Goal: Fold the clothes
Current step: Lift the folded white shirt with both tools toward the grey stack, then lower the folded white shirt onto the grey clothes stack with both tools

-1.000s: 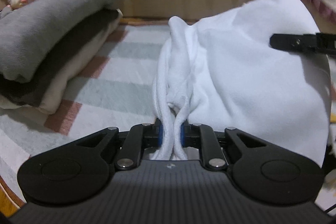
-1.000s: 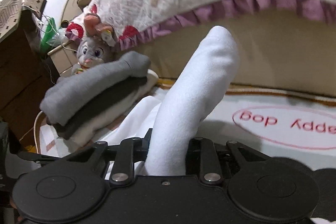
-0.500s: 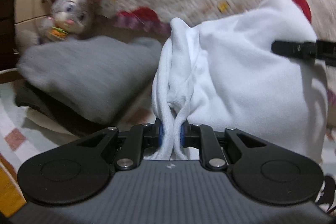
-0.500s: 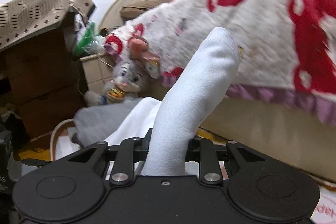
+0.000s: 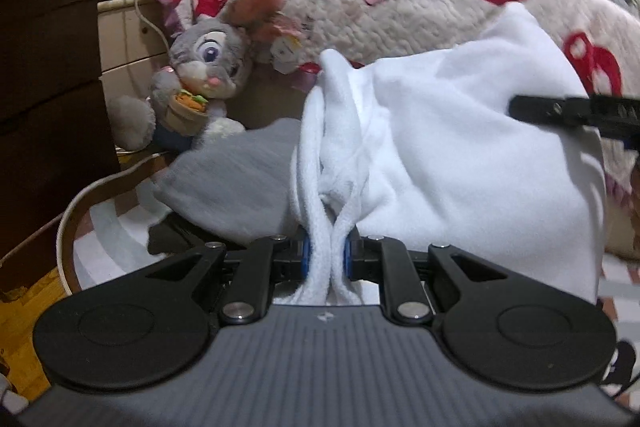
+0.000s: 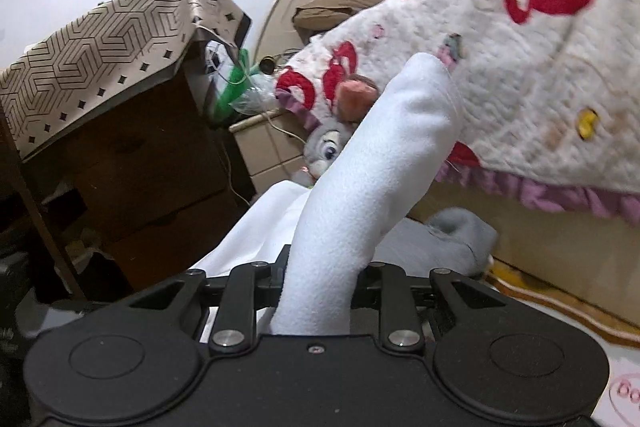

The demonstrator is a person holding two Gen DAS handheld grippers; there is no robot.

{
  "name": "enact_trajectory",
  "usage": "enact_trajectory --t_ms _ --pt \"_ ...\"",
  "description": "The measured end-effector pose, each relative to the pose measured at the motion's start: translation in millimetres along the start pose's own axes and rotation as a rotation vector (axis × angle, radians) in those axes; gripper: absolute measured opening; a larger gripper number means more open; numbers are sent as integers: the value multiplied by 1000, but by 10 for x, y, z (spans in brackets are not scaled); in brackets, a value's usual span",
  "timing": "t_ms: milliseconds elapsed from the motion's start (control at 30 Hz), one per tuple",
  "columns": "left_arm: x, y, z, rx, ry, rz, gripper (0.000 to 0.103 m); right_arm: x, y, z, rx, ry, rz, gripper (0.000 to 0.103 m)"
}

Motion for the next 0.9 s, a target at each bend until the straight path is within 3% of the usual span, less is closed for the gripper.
enact_trajectory --t_ms 267,367,400,433,500,567,600,633,667,733,767,833,900 --pt "651 -545 -662 92 -63 -78 14 847 20 -311 121 -14 2 28" --pt "959 -721 -871 118 -78 -49 15 1178 167 -326 167 8 -16 28" --pt "1116 -825 -893 65 -95 -32 18 1275 239 -317 187 13 -20 28" --pt "1264 -953 -860 -16 -100 -56 22 1372 311 -307 207 18 -24 28" --pt "1545 -1211 -778 -174 -106 -118 43 1659 564 -163 240 1 5 30" --pt "1599 -1416 -582 -256 -71 -318 42 1964 872 52 263 -40 54 42" --pt "1513 -1413 -470 -298 -1 -398 44 2112 1043 228 265 -86 99 46" --pt "1385 -1379 -328 -369 72 -396 47 2205 1190 415 291 -109 133 49" --pt "1252 -1346 -186 -439 146 -392 54 2207 1279 510 348 -78 117 50" --pt "1125 -1271 81 -565 234 -332 55 2105 1408 600 491 5 58 53" --pt "1196 -1258 200 -626 212 -288 53 2067 1427 631 518 15 26 53" --pt "1441 -1220 310 -702 89 -189 52 1993 1403 676 514 23 -17 53" --pt "1507 -1147 291 -692 98 -122 54 1906 1385 724 535 14 -13 56"
Point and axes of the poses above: each gripper's, at about its wrist camera, not at the fingertips, and x roughly the way its jaws point, y to its right, z to its underside, the point moved 9 cm from there along x, roughly the way its jaws point
